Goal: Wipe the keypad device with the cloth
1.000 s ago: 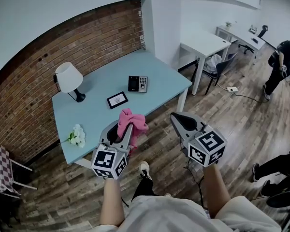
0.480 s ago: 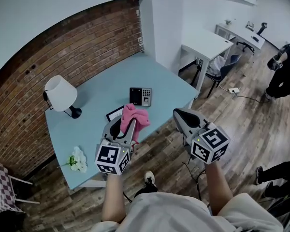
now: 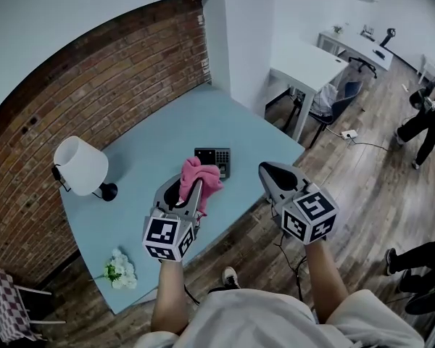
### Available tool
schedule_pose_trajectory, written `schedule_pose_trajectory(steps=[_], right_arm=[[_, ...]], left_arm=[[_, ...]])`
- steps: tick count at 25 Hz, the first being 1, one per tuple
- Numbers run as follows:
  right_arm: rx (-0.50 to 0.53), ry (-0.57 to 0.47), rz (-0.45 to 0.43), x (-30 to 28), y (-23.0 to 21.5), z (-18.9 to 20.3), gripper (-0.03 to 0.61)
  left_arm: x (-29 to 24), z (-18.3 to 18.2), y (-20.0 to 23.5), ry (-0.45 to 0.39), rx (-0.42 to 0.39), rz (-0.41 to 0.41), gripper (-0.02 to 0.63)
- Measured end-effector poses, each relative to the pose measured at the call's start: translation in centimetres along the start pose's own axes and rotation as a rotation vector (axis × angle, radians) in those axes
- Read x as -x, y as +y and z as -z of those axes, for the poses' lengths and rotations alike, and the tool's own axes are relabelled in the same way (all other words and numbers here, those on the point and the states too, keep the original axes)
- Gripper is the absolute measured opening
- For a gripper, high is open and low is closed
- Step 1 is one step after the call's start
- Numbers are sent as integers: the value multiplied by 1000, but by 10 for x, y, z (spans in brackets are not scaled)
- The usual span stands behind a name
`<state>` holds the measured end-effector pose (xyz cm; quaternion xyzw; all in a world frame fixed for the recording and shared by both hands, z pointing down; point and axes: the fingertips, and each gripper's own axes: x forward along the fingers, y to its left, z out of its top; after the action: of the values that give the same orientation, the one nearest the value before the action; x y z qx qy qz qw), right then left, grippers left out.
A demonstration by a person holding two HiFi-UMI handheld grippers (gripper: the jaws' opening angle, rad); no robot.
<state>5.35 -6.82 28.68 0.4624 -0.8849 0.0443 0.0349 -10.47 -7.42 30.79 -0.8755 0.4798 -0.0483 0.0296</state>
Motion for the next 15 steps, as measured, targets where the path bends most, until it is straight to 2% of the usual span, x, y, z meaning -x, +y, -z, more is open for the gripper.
schedule_pose_trajectory(steps=[8, 10, 15], right_arm=[[11, 86, 32, -57, -25, 21, 31], [16, 106, 37, -66, -31, 27, 60], [25, 155, 18, -94, -37, 44, 75]], left_arm=[[-53, 15, 47, 14, 13, 9, 161], [-65, 19, 54, 18, 6, 8, 161], [-91, 38, 74, 48, 9, -19, 161]])
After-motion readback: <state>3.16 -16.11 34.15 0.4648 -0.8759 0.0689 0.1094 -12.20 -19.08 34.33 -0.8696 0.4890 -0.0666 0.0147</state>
